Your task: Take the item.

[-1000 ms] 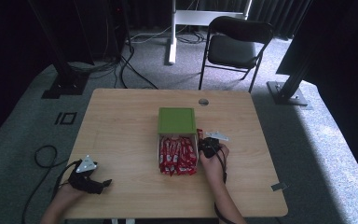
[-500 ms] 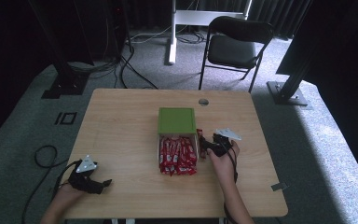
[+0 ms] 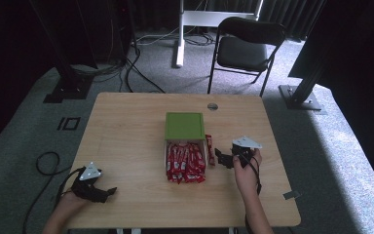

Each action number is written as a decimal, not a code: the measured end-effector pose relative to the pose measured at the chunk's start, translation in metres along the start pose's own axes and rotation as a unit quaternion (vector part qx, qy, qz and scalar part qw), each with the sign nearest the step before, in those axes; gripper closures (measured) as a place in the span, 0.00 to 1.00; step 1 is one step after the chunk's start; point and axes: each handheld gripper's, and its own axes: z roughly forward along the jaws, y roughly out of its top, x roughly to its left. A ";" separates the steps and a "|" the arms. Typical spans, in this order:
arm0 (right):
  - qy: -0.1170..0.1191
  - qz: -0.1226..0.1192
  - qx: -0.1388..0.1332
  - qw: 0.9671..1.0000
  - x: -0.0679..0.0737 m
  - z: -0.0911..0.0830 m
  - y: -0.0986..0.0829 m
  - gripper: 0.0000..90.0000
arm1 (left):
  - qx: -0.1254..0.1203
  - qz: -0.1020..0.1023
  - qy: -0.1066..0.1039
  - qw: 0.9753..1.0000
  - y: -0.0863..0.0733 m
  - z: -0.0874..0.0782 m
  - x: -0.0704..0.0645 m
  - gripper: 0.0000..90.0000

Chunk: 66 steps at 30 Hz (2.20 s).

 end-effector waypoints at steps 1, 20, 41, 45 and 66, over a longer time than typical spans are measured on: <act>0.001 0.006 -0.003 1.000 -0.001 -0.002 -0.001 0.21 | 0.000 0.000 0.000 1.000 0.000 0.000 0.000 0.02; 0.020 -0.021 0.018 0.999 -0.025 -0.035 -0.041 0.21 | 0.000 0.000 0.000 1.000 0.000 0.000 0.000 0.02; 0.075 -0.067 0.064 0.993 -0.045 -0.057 -0.076 0.14 | 0.001 0.002 0.000 1.000 0.000 0.000 0.000 0.02; 0.065 -0.062 0.072 0.993 -0.048 -0.059 -0.079 0.14 | 0.001 0.002 0.000 1.000 0.000 0.000 0.000 0.02; 0.116 -0.135 0.106 0.978 -0.061 -0.069 -0.100 0.16 | 0.001 0.002 0.000 1.000 0.000 0.000 0.000 0.02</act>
